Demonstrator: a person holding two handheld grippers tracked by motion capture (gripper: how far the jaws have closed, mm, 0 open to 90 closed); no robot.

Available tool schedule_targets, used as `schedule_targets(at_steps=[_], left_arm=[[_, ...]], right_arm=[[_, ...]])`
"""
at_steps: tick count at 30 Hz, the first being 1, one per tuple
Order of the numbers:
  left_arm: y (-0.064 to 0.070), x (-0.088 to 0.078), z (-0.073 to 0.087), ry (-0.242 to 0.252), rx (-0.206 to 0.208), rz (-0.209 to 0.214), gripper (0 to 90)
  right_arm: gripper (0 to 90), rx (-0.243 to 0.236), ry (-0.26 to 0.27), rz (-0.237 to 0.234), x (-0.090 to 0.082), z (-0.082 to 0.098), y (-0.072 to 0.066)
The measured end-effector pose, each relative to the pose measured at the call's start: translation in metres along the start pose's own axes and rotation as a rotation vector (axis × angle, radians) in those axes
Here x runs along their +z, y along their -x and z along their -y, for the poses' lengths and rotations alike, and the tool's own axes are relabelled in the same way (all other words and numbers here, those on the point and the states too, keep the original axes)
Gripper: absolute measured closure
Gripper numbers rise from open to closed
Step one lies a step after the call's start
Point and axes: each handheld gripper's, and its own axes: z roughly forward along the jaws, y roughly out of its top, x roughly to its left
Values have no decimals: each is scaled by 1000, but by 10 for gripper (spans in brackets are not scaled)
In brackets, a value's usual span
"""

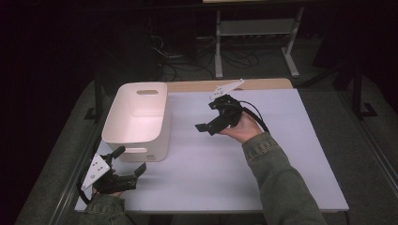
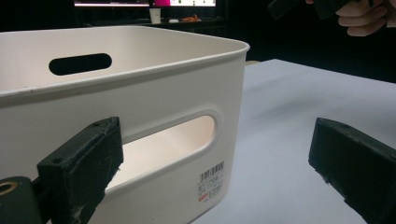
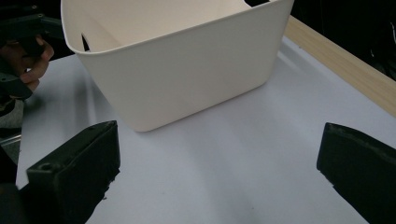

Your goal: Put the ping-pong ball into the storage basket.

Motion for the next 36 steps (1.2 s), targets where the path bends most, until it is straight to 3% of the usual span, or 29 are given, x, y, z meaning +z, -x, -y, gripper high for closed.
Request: schedule_targets(at_steps=[21, 36], left_arm=[[0, 1, 0, -1, 3, 1, 26], [1, 2, 0, -3, 5, -1, 26]], right_arm=[[0, 66, 50, 18, -25, 43, 8], [0, 95, 78, 75, -48, 73, 6]])
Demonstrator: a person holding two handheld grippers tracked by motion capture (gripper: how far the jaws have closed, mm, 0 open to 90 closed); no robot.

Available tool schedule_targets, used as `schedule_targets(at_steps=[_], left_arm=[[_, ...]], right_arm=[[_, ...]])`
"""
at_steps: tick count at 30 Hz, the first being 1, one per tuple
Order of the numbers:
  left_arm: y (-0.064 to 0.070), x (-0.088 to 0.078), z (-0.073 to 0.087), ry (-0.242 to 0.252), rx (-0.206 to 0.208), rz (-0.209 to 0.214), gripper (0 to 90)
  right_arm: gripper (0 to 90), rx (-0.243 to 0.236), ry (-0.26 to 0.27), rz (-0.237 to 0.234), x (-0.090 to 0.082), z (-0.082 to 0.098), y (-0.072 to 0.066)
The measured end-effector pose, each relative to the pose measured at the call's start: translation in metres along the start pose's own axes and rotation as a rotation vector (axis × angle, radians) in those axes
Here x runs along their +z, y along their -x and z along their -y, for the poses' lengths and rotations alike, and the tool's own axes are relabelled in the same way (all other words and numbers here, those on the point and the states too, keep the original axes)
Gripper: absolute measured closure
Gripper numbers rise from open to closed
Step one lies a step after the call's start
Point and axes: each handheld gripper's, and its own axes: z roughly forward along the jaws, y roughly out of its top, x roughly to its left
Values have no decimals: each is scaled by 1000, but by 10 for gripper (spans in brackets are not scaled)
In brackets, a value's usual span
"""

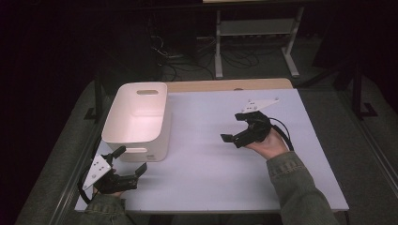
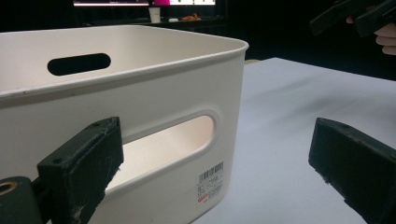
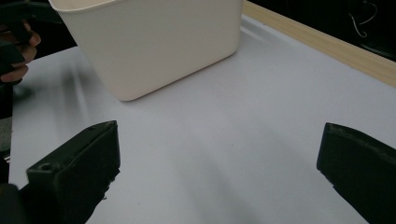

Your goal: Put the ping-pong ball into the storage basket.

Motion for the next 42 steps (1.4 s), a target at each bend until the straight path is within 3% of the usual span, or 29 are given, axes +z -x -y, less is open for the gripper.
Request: schedule_targets(at_steps=[29, 38, 42], left_arm=[[0, 0, 0, 0, -4, 1, 25], [0, 0, 0, -3, -1, 0, 26], [0, 0, 0, -2, -1, -1, 26]], right_arm=[[0, 47, 85, 94, -36, 51, 8], [0, 57, 125, 136, -50, 69, 11], [0, 59, 155, 176, -57, 80, 13]])
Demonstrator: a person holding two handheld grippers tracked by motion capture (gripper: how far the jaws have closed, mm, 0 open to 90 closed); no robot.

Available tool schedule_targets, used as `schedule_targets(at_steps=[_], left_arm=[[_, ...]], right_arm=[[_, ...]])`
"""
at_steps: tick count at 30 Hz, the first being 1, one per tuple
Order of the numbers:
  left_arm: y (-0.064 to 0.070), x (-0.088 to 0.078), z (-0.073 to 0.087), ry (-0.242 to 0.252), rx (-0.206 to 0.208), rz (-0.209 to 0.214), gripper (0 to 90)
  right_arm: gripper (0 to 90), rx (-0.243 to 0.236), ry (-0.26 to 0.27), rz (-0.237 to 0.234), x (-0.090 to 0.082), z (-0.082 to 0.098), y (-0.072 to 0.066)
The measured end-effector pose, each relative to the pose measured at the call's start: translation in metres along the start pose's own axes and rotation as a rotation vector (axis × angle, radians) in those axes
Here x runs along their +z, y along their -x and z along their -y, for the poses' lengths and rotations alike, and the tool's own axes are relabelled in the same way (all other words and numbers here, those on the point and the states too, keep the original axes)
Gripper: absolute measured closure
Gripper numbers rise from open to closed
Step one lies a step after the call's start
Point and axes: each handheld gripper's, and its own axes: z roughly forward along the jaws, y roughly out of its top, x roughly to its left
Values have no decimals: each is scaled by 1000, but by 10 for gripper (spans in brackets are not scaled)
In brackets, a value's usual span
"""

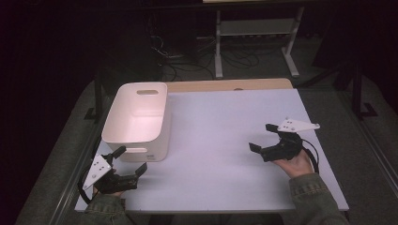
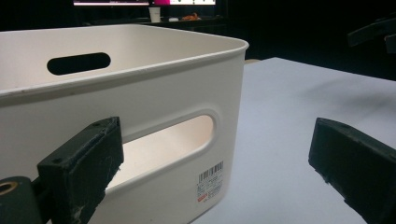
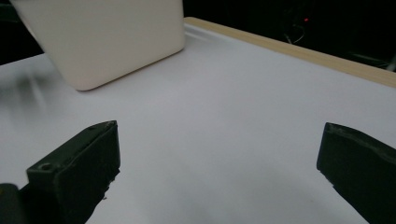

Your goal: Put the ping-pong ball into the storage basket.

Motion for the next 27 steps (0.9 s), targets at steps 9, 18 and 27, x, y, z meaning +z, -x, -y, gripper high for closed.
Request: schedule_targets(at_steps=[9, 18, 27], left_arm=[[0, 0, 0, 1, -1, -1, 26], [0, 0, 0, 1, 0, -2, 26], [0, 0, 0, 2, -2, -4, 26]], right_arm=[[0, 30, 49, 36, -17, 14, 9], [0, 45, 71, 65, -26, 29, 12], [0, 32, 82, 89, -30, 37, 11]])
